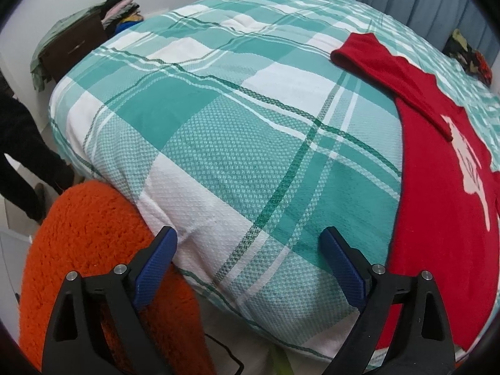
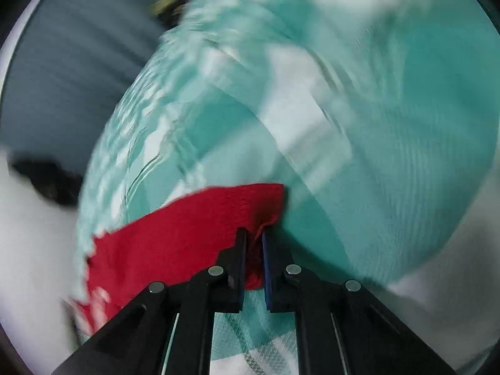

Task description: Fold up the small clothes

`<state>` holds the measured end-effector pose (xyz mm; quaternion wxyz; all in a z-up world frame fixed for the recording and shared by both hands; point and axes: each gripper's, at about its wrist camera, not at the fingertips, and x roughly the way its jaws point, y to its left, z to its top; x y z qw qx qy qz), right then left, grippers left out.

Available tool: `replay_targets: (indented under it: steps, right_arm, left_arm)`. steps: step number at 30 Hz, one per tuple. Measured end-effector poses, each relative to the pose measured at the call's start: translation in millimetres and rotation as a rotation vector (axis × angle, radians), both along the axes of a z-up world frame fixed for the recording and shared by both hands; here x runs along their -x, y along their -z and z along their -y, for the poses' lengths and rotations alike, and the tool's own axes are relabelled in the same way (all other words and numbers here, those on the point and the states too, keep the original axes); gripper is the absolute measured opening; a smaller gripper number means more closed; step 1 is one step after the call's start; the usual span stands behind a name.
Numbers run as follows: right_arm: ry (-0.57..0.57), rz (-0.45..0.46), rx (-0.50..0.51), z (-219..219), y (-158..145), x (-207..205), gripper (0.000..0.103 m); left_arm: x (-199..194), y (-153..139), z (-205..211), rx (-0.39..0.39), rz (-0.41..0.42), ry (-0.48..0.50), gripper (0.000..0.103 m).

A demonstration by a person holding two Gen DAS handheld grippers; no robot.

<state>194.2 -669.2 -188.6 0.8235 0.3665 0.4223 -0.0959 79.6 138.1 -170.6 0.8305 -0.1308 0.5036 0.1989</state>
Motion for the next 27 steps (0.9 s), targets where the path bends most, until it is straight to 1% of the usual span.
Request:
replay_targets:
  steps: [1,3,5,6,7,8,9,10,11,13,14,16,17,19,20,22,23,24,25,26,27]
  right_arm:
    - [0.007,-0.003,0.156,3,-21,-2,0.008]
    - [0.040,-0.052,0.285,12,-34,-5,0.008]
    - [0.041,-0.105,0.277,17,-27,-12,0.009]
    - [0.027,-0.146,0.273,14,-19,-18,0.011]
    - [0.008,-0.170,0.250,9,-9,-23,0.017]
    - [0.004,-0.175,0.223,9,-3,-24,0.027]
    - [0.011,-0.163,0.206,10,-3,-24,0.034]
    - [0.018,-0.119,0.166,11,-5,-20,0.048]
    - [0.033,-0.087,0.143,14,-8,-13,0.051]
    - [0.110,-0.041,0.127,21,-19,5,0.051]
    - [0.137,-0.032,0.134,22,-25,13,0.051]
    - [0.134,-0.001,0.156,12,-38,23,0.051]
    - [0.066,0.020,0.166,-1,-44,20,0.051]
    - [-0.054,0.042,0.154,-19,-48,13,0.051]
    - [-0.149,0.060,0.144,-39,-48,0,0.051]
    - [-0.240,0.065,0.166,-63,-46,-14,0.051]
    - [-0.265,0.043,0.190,-76,-40,-23,0.051]
    - [-0.270,-0.015,0.201,-83,-27,-32,0.050]
    - [-0.265,-0.089,0.214,-85,-12,-37,0.045]
    - [-0.253,-0.161,0.236,-84,1,-39,0.033]
    - [-0.229,-0.168,0.243,-80,9,-33,0.030]
  left_arm:
    - [0,0,0,0.000,0.001,0.000,0.094]
    - [-1,2,0,-0.003,-0.003,-0.006,0.095]
    - [-2,3,0,-0.007,-0.006,-0.009,0.096]
    - [-2,3,0,-0.008,-0.006,-0.010,0.096]
    - [-2,3,0,-0.008,-0.006,-0.009,0.096]
    - [-2,3,0,-0.007,-0.005,-0.007,0.096]
    - [-2,2,0,-0.004,-0.004,-0.006,0.096]
    - [-1,2,-1,0.000,-0.003,-0.005,0.096]
    - [-1,3,-2,0.001,-0.002,-0.005,0.096]
    - [-2,3,-2,0.003,-0.002,-0.007,0.097]
    - [-2,3,-2,0.003,0.000,-0.009,0.097]
    - [-2,4,-1,0.001,0.002,-0.011,0.097]
    - [-2,4,0,-0.002,0.002,-0.012,0.097]
    - [-3,5,1,-0.006,0.001,-0.012,0.097]
    - [-3,5,1,-0.008,0.002,-0.012,0.097]
    - [-2,4,0,-0.004,0.004,-0.011,0.097]
    - [-2,4,0,0.000,0.004,-0.011,0.097]
    - [-1,3,-1,0.005,0.003,-0.010,0.097]
    - [-1,3,-2,0.010,0.002,-0.010,0.097]
    - [0,3,-3,0.017,0.001,-0.010,0.097]
    - [1,3,-3,0.023,0.001,-0.010,0.097]
